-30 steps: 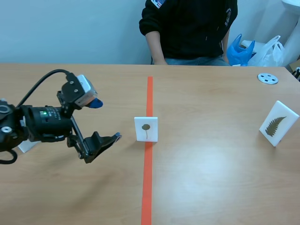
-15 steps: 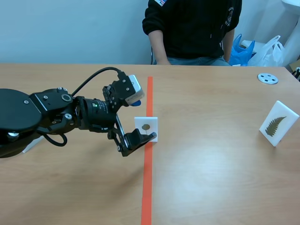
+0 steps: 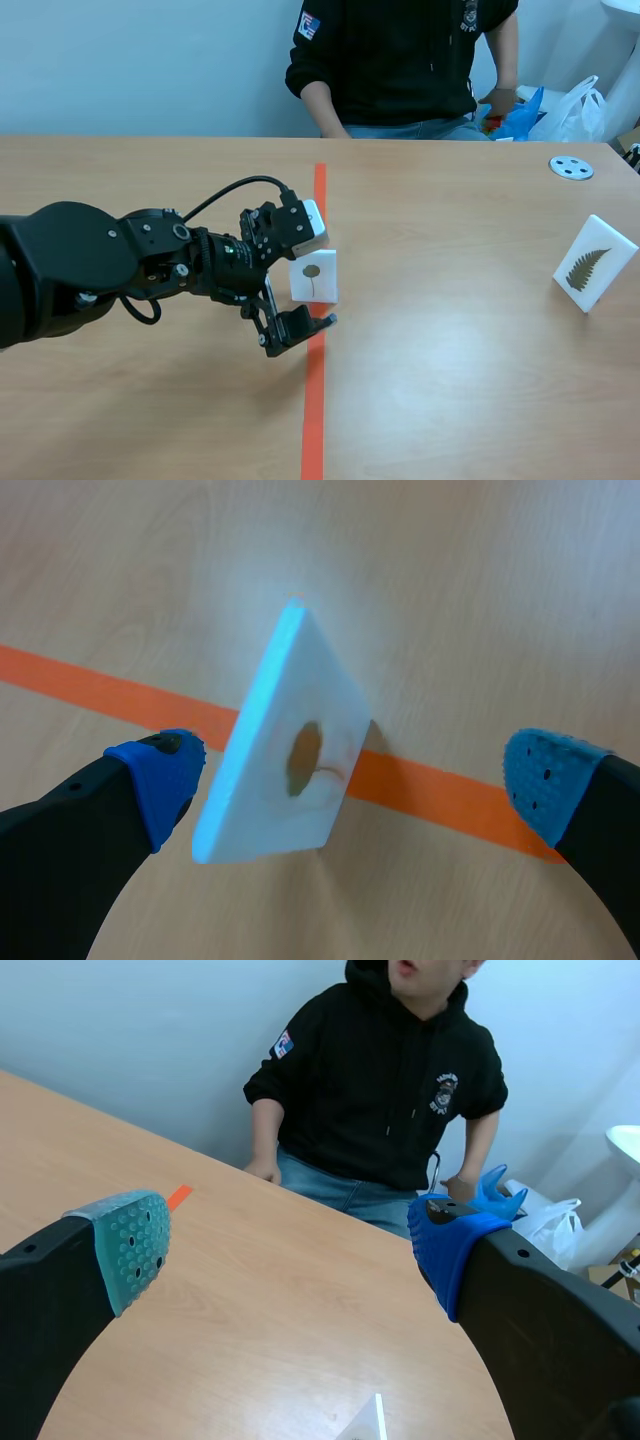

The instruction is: Sort the leaf by its shape. The table is split by an orange tape line. A compound leaf with several leaflets goes to the left side, a simple leaf with one blade goes to the right side. Return to the home posture when a red brick is placed on the table.

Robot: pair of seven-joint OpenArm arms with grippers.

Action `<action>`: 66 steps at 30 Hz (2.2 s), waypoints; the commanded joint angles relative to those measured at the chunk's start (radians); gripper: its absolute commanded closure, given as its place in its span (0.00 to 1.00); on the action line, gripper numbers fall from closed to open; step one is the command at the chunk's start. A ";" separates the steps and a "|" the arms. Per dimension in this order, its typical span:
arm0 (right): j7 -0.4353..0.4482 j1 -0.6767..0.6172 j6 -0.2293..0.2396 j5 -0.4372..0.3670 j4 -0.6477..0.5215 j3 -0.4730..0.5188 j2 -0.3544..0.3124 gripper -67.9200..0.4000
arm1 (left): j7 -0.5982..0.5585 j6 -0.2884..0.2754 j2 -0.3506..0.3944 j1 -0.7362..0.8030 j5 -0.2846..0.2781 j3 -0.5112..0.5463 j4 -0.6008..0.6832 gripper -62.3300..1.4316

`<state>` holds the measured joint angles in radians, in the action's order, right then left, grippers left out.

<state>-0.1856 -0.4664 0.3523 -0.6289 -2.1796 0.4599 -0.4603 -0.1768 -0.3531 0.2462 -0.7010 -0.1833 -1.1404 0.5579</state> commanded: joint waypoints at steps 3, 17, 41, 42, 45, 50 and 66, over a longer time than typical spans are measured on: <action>0.008 -0.002 -0.007 -0.004 -0.001 0.002 -0.013 0.28 | -0.014 -0.002 -0.013 -0.020 -0.010 0.007 0.004 0.00; 0.008 -0.002 -0.007 -0.004 -0.001 0.002 -0.013 0.28 | -0.018 -0.001 -0.016 -0.029 -0.010 0.007 -0.002 0.14; 0.008 -0.002 -0.007 -0.004 -0.001 0.002 -0.013 0.28 | -0.044 0.026 -0.013 -0.028 -0.010 0.008 0.000 0.90; 0.008 -0.002 -0.007 -0.004 -0.001 0.002 -0.013 0.28 | -0.044 0.028 -0.013 -0.028 -0.010 0.008 0.000 0.90; 0.008 -0.002 -0.007 -0.004 -0.001 0.002 -0.013 0.28 | -0.044 0.028 -0.013 -0.028 -0.010 0.008 0.000 0.90; 0.008 -0.002 -0.007 -0.004 -0.001 0.002 -0.013 0.28 | -0.048 0.027 0.000 -0.027 -0.020 0.023 0.002 0.90; 0.008 -0.002 -0.007 -0.004 -0.001 0.002 -0.013 0.28 | 0.069 0.005 0.287 0.156 -0.373 0.427 0.183 0.90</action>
<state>-0.1856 -0.4664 0.3527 -0.6289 -2.1796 0.4599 -0.4603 -0.1028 -0.3416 0.5388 -0.5457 -0.5423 -0.7200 0.7231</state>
